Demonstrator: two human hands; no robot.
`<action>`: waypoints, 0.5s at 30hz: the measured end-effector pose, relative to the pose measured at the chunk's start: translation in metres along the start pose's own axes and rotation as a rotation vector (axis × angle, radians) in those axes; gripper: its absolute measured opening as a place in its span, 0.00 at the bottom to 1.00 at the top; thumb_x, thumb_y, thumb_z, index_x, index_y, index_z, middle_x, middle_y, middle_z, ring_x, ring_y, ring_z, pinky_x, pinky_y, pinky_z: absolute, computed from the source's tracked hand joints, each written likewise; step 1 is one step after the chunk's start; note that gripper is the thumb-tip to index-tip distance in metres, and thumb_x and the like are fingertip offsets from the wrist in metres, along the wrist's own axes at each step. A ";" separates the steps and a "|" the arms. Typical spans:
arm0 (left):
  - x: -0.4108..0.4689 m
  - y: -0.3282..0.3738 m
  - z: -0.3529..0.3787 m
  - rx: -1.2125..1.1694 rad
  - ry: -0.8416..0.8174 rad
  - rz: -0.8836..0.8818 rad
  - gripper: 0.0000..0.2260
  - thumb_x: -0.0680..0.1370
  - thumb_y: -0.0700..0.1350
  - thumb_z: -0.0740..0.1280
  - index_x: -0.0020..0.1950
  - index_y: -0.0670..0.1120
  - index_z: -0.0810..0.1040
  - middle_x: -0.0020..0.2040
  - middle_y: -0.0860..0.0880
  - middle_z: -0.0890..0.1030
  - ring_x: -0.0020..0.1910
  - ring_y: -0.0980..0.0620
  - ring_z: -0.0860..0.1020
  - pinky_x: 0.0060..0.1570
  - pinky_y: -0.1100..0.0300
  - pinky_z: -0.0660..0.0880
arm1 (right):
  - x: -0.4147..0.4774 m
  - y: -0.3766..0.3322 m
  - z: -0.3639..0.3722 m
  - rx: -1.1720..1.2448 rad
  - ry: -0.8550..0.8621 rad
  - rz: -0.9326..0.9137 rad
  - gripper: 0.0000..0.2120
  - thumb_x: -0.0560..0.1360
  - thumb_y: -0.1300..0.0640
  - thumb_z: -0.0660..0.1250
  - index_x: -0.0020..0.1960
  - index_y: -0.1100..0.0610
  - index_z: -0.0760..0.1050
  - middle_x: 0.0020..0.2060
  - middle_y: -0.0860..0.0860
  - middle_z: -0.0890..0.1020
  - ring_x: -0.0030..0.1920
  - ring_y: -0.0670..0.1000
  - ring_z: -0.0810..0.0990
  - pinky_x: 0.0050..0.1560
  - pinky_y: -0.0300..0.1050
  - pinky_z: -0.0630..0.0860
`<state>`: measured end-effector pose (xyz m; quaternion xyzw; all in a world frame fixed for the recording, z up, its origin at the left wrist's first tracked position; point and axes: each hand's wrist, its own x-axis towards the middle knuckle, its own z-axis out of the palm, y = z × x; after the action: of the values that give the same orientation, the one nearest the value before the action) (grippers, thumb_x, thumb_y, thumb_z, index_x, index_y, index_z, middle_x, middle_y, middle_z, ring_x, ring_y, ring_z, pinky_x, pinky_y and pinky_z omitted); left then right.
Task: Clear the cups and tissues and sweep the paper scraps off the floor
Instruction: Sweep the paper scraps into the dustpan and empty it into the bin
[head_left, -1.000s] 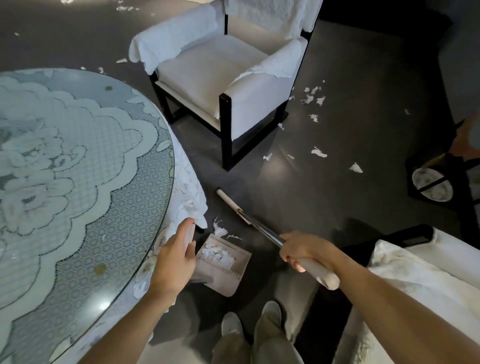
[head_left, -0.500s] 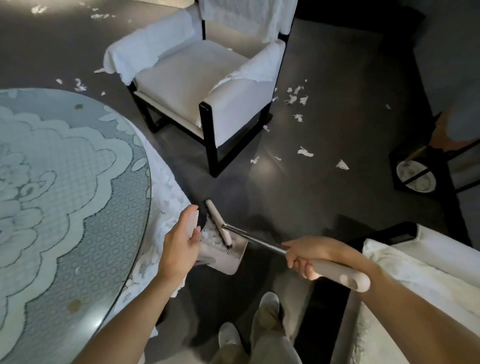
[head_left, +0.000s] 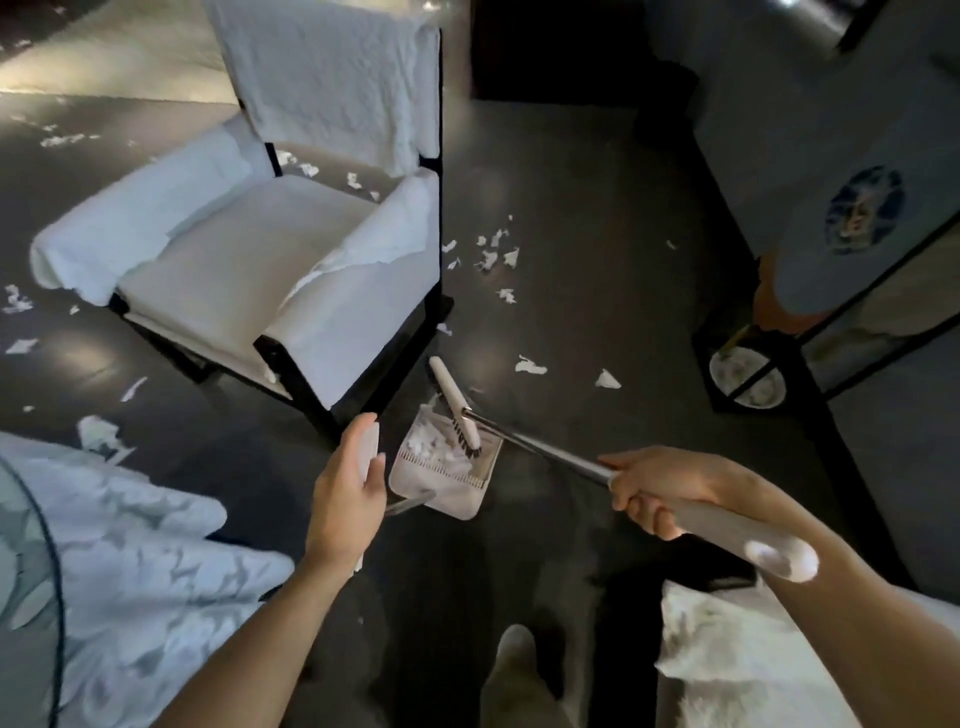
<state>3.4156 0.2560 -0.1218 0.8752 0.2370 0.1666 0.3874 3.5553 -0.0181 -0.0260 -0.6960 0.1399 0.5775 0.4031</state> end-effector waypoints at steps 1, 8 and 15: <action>0.014 0.008 0.008 -0.008 0.004 0.003 0.19 0.78 0.38 0.64 0.68 0.47 0.69 0.65 0.48 0.75 0.64 0.48 0.73 0.58 0.66 0.66 | 0.002 -0.010 -0.015 0.005 0.008 -0.012 0.32 0.76 0.72 0.56 0.74 0.48 0.60 0.23 0.51 0.63 0.17 0.44 0.63 0.16 0.33 0.60; 0.101 0.044 0.054 -0.043 -0.055 -0.015 0.18 0.78 0.37 0.63 0.67 0.47 0.69 0.65 0.48 0.75 0.64 0.48 0.73 0.58 0.64 0.66 | 0.035 -0.070 -0.103 0.138 0.029 0.000 0.27 0.75 0.73 0.57 0.69 0.51 0.64 0.22 0.51 0.66 0.17 0.44 0.64 0.15 0.32 0.62; 0.188 0.045 0.086 0.026 -0.216 0.019 0.18 0.78 0.37 0.63 0.67 0.49 0.69 0.64 0.48 0.76 0.64 0.47 0.74 0.58 0.64 0.66 | 0.102 -0.124 -0.148 0.106 0.196 0.004 0.32 0.74 0.73 0.60 0.74 0.53 0.61 0.20 0.52 0.69 0.18 0.45 0.66 0.17 0.35 0.64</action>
<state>3.6253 0.2803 -0.1227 0.8953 0.1876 0.0719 0.3976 3.7699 -0.0187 -0.0690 -0.7265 0.2104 0.4994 0.4225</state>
